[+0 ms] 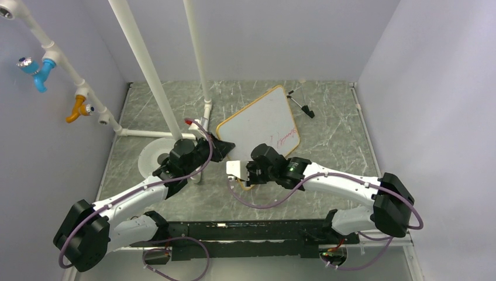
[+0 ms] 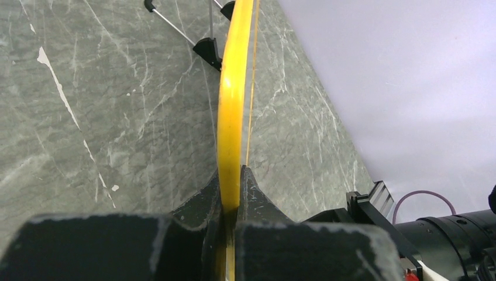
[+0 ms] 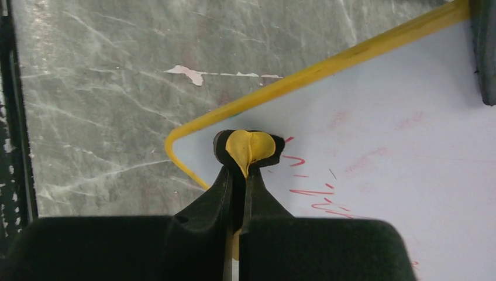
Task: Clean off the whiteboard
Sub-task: Erase the whiteboard at the center of the board.
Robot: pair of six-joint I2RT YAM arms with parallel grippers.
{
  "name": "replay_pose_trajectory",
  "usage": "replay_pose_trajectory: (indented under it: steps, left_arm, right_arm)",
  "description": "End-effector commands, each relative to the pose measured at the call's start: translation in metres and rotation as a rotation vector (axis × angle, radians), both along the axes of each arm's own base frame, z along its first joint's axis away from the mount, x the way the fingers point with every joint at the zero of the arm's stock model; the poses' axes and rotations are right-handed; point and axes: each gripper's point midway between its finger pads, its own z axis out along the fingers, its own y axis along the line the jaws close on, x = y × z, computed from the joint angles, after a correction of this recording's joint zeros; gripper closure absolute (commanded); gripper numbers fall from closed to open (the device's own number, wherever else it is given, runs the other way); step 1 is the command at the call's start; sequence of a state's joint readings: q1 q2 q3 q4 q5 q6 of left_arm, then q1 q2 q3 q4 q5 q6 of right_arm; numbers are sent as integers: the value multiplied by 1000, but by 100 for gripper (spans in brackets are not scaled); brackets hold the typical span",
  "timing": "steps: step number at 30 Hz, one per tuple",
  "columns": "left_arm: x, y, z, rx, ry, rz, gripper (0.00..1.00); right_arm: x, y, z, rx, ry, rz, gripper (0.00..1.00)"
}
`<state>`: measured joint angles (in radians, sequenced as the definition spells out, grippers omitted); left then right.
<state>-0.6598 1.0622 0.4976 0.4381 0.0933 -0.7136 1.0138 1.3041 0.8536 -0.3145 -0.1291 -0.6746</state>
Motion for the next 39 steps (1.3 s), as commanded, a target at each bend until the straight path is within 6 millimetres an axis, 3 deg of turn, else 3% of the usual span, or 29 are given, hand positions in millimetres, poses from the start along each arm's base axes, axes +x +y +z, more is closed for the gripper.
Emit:
replay_pose_trajectory:
  steps: [1, 5, 8, 11, 15, 18, 21, 23, 27, 30, 32, 37, 39]
  left_arm:
    - [-19, -24, 26, -62, -11, -146, 100]
    - [-21, -25, 26, -60, -9, -158, 100]
    - [-21, -26, 27, -58, -12, -166, 100]
    - [-22, -27, 30, -57, -18, -177, 100]
    - [-21, -28, 34, -45, -30, -185, 100]
    - [-23, -29, 35, -40, -35, -198, 100]
    - [-26, -31, 34, -32, -35, -219, 100]
    - [-26, -32, 33, -21, -33, -232, 100]
    - [-27, -35, 34, 0, -34, -256, 100]
    - [-26, -37, 36, 8, -40, -263, 100]
    - [-25, -36, 36, 12, -42, -256, 100]
    - [-24, -35, 40, 15, -57, -251, 100]
    - [-23, -36, 43, 19, -64, -254, 100]
  right_arm:
    - [49, 24, 53, 162, -158, -165, 100]
    - [95, -6, 70, 210, -192, -363, 100]
    - [90, -11, 62, 193, -179, -332, 100]
    - [55, 1, 38, 134, -84, -134, 100]
    - [-9, 18, 14, 60, 11, 172, 100]
    - [-20, 23, 11, 43, 28, 217, 100]
    - [-9, 27, 22, 67, -12, 172, 100]
    - [11, 29, 35, 83, -81, 94, 100]
    - [59, 26, 80, 125, -211, -67, 100]
    - [73, 23, 89, 121, -229, -95, 100]
    - [67, 18, 72, 87, -216, -61, 100]
    - [25, -14, 3, -52, -128, 105, 100]
    - [8, -26, -17, -95, -94, 171, 100]
